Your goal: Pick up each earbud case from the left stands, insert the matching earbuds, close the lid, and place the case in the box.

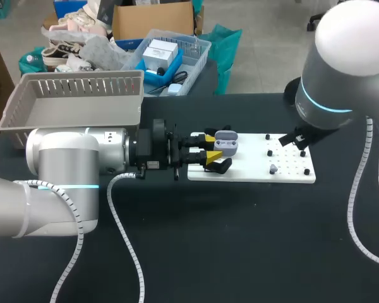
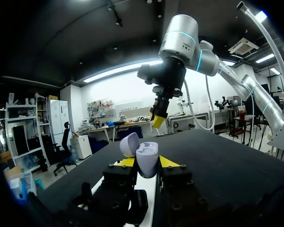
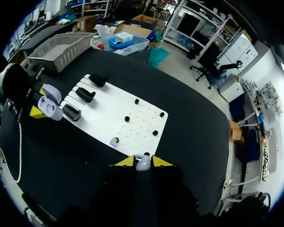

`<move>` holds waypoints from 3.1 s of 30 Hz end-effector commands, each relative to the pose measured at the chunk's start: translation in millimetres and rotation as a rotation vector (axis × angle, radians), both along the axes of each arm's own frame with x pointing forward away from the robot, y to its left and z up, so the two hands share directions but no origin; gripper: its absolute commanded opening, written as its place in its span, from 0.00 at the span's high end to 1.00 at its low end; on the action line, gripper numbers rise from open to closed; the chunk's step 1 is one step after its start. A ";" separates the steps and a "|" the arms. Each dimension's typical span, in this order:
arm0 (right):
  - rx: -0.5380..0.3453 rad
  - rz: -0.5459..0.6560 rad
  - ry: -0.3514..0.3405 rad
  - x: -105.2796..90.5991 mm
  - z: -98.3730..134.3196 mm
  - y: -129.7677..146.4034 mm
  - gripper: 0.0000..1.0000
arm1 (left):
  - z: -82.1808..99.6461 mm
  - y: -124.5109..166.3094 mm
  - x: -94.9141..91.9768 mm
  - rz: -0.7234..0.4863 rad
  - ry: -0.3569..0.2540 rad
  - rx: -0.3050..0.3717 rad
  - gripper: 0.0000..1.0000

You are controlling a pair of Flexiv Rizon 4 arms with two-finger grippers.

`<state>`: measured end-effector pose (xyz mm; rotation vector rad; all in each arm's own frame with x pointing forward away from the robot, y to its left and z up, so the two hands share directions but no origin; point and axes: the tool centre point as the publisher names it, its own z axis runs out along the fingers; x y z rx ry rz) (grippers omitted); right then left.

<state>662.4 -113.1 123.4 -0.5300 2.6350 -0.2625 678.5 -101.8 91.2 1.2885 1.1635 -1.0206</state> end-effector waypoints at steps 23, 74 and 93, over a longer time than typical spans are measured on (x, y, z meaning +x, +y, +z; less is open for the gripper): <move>0.039 0.107 -0.018 -9.0 39.3 73.7 1.00 | -0.8 -0.2 0.6 0.000 -0.001 -0.002 1.00; -0.026 -0.286 0.049 -9.2 41.9 132.1 1.00 | -0.8 -0.2 0.6 0.000 -0.001 -0.002 1.00; -0.026 -0.325 0.047 -6.7 38.8 130.2 1.00 | -0.8 -0.2 0.6 0.000 -0.001 -0.002 1.00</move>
